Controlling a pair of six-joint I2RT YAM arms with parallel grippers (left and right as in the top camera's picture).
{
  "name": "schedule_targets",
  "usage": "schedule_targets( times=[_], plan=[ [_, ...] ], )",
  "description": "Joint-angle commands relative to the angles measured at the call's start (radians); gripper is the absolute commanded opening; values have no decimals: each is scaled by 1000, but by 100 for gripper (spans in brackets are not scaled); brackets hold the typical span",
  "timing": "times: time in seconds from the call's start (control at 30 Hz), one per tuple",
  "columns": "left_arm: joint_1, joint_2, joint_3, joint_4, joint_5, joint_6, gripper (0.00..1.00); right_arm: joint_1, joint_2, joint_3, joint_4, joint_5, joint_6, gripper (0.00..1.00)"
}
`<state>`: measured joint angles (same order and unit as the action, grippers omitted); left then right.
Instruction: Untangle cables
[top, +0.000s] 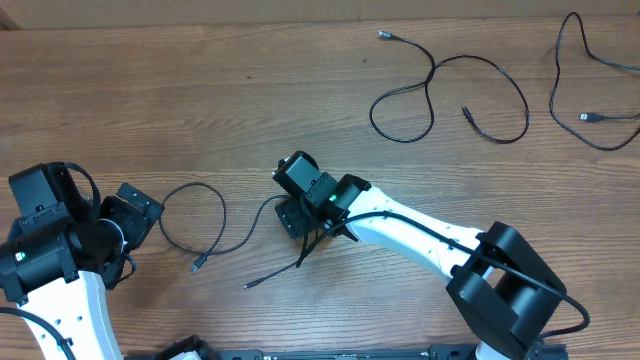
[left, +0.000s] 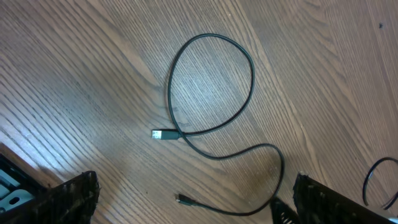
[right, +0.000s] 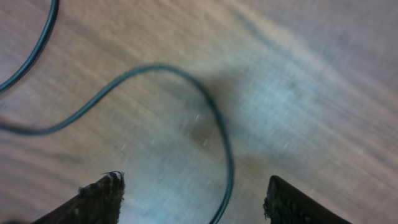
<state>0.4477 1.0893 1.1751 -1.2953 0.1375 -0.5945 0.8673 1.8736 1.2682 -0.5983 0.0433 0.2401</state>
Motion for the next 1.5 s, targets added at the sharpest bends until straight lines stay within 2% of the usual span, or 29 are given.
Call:
schedule_targets(
  times=[0.0,0.2,0.3,0.6,0.87,0.97,1.0,1.47],
  plan=[
    [8,-3,19,-2,10,23,100,3,37,0,39,76,-63,70],
    [8,-3,19,-5,9,31,99,3,82,0,63,28,-85,55],
    [8,-3,19,-6,9,35,100,2,93,0,76,18,-85,51],
    [8,-3,19,-11,9,35,100,-1,174,0,115,15,-85,48],
    [8,-3,19,-15,9,35,100,-7,186,0,88,15,-85,24],
    [8,-3,19,-15,9,35,100,-28,186,0,71,16,-85,5],
    [8,-3,19,-15,9,35,100,-35,186,0,67,16,-85,4],
    [8,-3,19,-14,10,34,99,-285,186,1,-65,46,-83,4]
  ],
)
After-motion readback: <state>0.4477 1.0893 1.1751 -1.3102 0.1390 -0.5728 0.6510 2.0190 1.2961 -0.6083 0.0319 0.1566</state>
